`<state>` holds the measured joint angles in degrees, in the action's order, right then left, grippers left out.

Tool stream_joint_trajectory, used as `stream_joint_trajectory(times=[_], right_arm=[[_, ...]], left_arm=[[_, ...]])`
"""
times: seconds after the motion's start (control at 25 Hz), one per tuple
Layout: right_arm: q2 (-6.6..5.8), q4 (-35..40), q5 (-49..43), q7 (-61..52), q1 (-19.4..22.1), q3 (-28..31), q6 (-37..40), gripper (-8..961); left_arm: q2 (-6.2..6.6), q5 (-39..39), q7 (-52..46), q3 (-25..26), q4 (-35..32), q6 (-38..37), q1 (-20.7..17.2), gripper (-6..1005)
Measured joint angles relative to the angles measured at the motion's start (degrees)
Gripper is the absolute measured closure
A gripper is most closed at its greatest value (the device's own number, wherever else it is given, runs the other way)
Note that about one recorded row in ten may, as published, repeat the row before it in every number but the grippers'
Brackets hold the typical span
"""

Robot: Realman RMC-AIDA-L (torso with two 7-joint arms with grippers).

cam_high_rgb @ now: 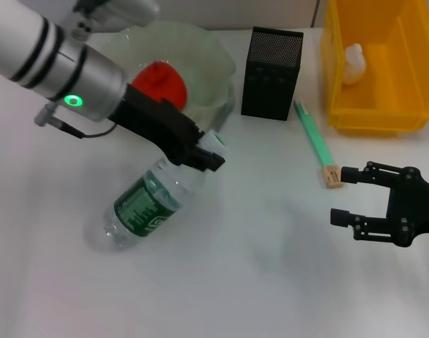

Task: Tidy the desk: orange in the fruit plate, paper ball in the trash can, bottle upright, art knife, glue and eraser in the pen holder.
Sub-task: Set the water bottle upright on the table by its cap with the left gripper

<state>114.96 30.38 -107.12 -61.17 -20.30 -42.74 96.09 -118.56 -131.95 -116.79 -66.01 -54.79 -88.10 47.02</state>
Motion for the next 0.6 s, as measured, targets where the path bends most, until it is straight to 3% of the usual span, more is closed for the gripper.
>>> stream_joint_trajectory(times=[0.24, 0.32, 0.6], right_arm=[[0.00, 0.11, -0.01, 0.00, 0.00, -0.04, -0.17, 174], [0.00, 0.13, -0.01, 0.00, -0.02, -0.01, -0.18, 174], [-0.16, 0.00, -0.02, 0.00, -0.70, -0.01, -0.21, 174]], left_arm=[[0.25, 1.86, 2.12, 4.91, -3.23, -3.46, -2.28, 555], [0.36, 2.75, 3.82, 9.60, -4.41, -5.43, -3.70, 556], [0.42, 3.16, 6.29, 14.94, -4.71, -7.51, -5.08, 556]])
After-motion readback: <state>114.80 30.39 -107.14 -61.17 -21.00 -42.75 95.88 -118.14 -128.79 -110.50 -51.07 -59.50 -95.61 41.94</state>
